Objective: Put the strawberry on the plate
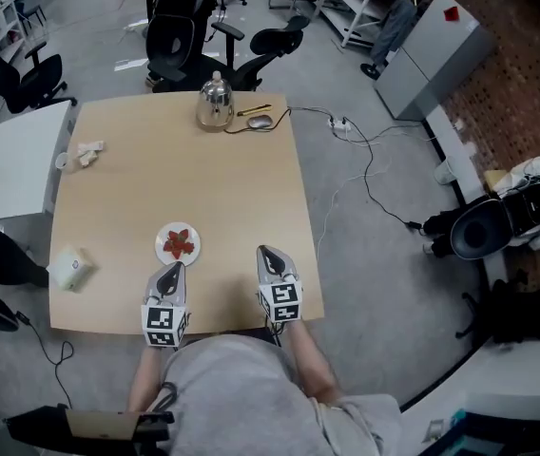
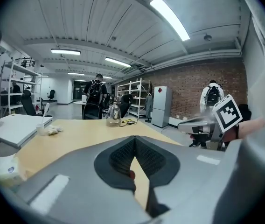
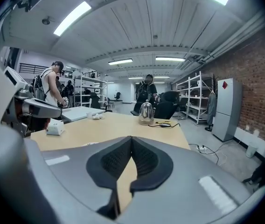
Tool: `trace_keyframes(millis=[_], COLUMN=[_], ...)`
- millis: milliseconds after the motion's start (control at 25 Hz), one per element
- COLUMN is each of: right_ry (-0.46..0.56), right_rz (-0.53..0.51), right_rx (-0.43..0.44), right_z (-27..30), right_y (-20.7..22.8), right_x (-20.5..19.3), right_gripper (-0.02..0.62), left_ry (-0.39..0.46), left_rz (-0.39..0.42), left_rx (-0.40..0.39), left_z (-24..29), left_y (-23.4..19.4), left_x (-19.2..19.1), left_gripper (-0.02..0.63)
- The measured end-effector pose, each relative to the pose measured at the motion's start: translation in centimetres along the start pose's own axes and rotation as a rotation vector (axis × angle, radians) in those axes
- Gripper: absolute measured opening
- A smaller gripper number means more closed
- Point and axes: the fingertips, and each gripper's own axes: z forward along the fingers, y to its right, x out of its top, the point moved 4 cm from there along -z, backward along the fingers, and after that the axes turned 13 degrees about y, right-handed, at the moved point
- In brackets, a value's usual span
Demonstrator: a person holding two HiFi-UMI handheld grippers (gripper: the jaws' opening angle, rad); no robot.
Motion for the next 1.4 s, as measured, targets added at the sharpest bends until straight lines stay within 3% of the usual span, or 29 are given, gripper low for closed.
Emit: trace_keyframes(millis=[640, 1400], right_ry=[0.013, 0.005], right_rz=[0.015, 0.018], right_rx=[-0.079, -0.066], right_z=[-5.2, -5.3], right_y=[0.6, 0.5], right_x=[-0.8, -1.4], right_gripper=[0.008, 0.007], left_ry=[-0.004, -0.011], left_rz=[0.016, 0.010], left_rx=[-0.027, -0.030], left_z=[-0.9, -1.1], left_y=[1.1, 1.3], left_x=[0.0, -0.6], left_gripper=[0.020, 0.020])
